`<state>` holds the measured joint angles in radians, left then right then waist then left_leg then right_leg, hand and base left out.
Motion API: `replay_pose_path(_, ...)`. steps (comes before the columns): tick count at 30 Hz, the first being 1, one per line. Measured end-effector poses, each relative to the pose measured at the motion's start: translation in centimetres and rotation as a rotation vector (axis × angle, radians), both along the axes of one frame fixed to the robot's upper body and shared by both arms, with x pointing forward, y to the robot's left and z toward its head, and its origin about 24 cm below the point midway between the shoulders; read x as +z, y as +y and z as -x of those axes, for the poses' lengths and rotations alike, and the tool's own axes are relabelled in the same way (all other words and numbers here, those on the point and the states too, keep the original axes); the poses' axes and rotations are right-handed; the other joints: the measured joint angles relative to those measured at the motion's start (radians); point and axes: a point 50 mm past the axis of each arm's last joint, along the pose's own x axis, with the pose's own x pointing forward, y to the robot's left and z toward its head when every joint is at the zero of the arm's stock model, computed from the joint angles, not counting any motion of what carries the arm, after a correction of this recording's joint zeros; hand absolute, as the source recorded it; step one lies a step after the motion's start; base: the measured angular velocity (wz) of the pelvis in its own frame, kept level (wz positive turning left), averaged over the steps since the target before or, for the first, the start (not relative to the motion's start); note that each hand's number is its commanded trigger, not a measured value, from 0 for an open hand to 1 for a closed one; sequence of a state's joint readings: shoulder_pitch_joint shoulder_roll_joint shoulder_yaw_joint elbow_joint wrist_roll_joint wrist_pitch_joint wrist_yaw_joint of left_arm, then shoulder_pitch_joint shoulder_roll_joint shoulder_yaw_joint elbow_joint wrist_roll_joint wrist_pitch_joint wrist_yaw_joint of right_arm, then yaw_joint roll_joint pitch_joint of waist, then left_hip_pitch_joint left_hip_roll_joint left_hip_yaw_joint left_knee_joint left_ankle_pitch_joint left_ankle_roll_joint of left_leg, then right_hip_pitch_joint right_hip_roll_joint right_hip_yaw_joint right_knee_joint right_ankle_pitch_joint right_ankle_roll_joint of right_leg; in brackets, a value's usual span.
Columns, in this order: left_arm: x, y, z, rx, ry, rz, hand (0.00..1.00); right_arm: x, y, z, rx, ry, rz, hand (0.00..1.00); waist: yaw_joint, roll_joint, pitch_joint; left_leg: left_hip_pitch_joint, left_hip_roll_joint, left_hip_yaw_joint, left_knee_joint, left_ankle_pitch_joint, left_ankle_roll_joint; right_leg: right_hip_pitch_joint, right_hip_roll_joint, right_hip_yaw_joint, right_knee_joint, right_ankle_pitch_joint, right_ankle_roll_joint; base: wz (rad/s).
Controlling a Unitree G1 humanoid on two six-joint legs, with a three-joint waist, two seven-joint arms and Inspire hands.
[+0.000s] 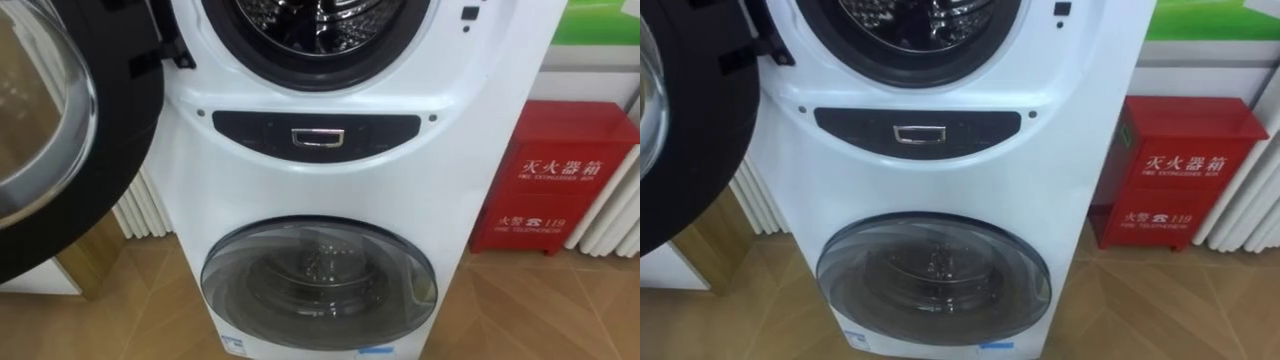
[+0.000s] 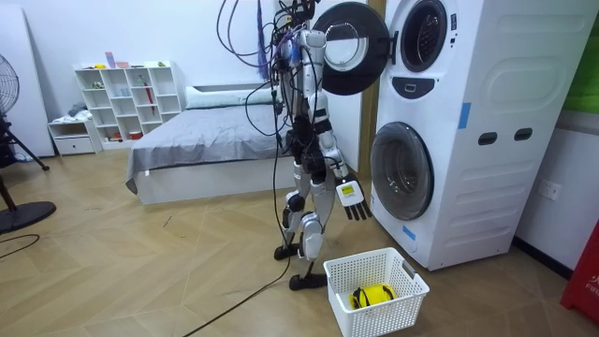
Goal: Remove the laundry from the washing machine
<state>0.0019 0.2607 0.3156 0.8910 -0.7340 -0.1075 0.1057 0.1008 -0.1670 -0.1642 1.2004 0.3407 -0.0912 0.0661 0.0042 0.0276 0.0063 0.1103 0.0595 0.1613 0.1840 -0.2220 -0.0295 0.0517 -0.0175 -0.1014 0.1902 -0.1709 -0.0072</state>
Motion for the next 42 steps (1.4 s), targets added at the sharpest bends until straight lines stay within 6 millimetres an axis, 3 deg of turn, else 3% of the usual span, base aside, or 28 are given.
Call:
replay_pose_path(6,4.9,1.7,-3.4,0.034,-0.231,-0.099,0.00,0.0,-0.2,0.8,-0.020,0.009,0.004,0.00,0.002,0.010,-0.0060,-0.001,-0.001,-0.006,0.000,0.000,0.000,0.001,0.001,0.004,0.003,0.000,0.002,-0.01)
replay_pose_path(12,9.7,3.6,-4.8,0.087,-0.377,-0.223,0.00,0.3,-0.9,1.3,-0.030,0.003,0.032,0.00,0.001,0.011,-0.0074,-0.001,-0.002,-0.012,-0.003,0.000,0.000,0.002,0.002,0.007,-0.002,0.000,0.002,-0.02)
replay_pose_path(20,11.2,3.5,-5.4,0.073,-0.322,-0.307,0.00,0.2,-1.0,2.9,-0.007,0.053,0.043,0.00,0.004,0.016,-0.0037,-0.013,-0.001,-0.031,-0.001,0.000,0.000,-0.004,0.002,-0.003,-0.005,0.001,0.001,0.04)
replay_pose_path(29,11.2,3.5,-5.3,0.081,-0.296,-0.321,0.00,0.1,-0.9,3.1,0.028,0.071,0.027,0.00,-0.001,0.019,-0.0042,-0.011,-0.001,-0.031,-0.001,0.000,0.000,-0.003,0.002,-0.003,-0.004,0.001,0.001,0.00)
replay_pose_path(36,11.8,3.1,-5.7,0.067,-0.292,-0.343,0.00,0.0,-0.7,3.5,0.044,0.080,0.008,0.00,0.000,0.008,-0.0047,-0.016,-0.001,-0.033,-0.001,0.000,0.000,-0.013,0.001,-0.007,-0.002,0.001,0.001,0.01)
replay_pose_path(42,12.4,1.1,-6.9,-0.014,-0.331,-0.347,0.00,-0.3,0.2,2.3,0.096,0.068,-0.022,0.00,-0.002,-0.017,0.0116,-0.026,-0.006,-0.069,0.005,0.000,0.000,-0.001,-0.005,-0.040,-0.006,0.001,0.002,0.20)
